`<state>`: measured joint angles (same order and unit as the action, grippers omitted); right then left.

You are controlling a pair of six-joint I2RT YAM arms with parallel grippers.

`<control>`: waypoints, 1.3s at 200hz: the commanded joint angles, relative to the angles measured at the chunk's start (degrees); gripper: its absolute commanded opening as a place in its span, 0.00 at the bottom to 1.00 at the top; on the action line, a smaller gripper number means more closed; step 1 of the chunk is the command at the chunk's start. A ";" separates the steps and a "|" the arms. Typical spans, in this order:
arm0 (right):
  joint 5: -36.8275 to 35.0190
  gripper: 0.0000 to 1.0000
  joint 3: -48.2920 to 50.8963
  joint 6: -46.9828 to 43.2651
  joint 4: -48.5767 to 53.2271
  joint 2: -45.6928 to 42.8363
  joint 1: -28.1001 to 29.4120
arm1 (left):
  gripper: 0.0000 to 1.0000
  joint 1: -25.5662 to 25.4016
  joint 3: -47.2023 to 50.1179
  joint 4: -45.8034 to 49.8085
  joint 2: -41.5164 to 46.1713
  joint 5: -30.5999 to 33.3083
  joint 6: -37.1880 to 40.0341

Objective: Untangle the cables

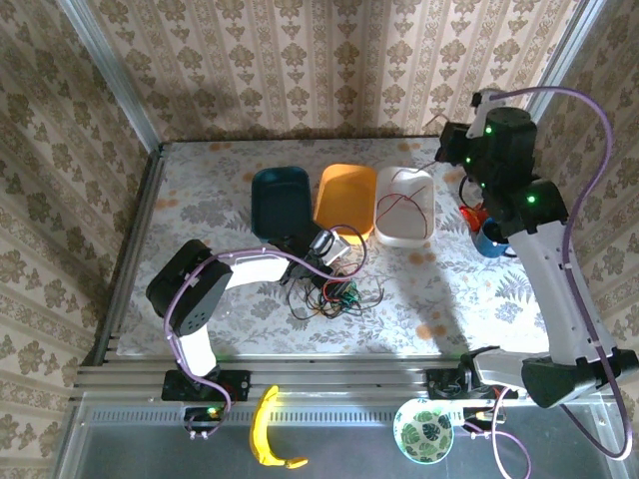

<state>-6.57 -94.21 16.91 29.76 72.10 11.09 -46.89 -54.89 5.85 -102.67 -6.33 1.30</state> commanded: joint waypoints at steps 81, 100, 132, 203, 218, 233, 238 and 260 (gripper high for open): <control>-2.51 0.00 -13.03 -7.97 -1.87 16.53 -5.38 | 1.00 -0.46 0.01 1.01 -4.46 -1.14 -1.22; -2.12 0.00 -8.16 -6.87 -3.21 18.10 -5.30 | 1.00 -0.57 -0.18 1.07 -4.39 -1.08 -1.26; -3.30 0.00 0.86 -4.62 -7.03 18.58 -5.38 | 1.00 -0.59 0.01 1.18 -4.11 -0.97 -1.30; -9.46 0.00 9.23 -0.77 -6.91 26.39 -2.92 | 1.00 -0.77 0.04 0.66 -4.64 -0.99 -1.56; -9.45 0.00 9.47 -0.09 -6.08 29.13 -1.86 | 1.00 -0.84 0.08 0.42 -4.42 -0.70 -1.70; -8.96 0.00 9.31 0.37 -4.69 31.83 -0.69 | 1.00 -1.18 0.06 0.22 -4.38 -0.40 -1.71; -8.84 0.00 9.39 0.48 -4.40 32.69 -0.21 | 1.00 -1.18 0.05 0.13 -4.31 -0.28 -1.67; -6.70 0.00 10.07 1.77 -2.63 35.80 0.86 | 1.00 -1.40 0.05 -0.05 -4.22 -0.11 -1.59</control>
<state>-13.76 -85.34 16.01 24.10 105.38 10.81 -47.40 -55.33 5.78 -103.07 -5.28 0.49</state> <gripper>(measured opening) 0.067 0.999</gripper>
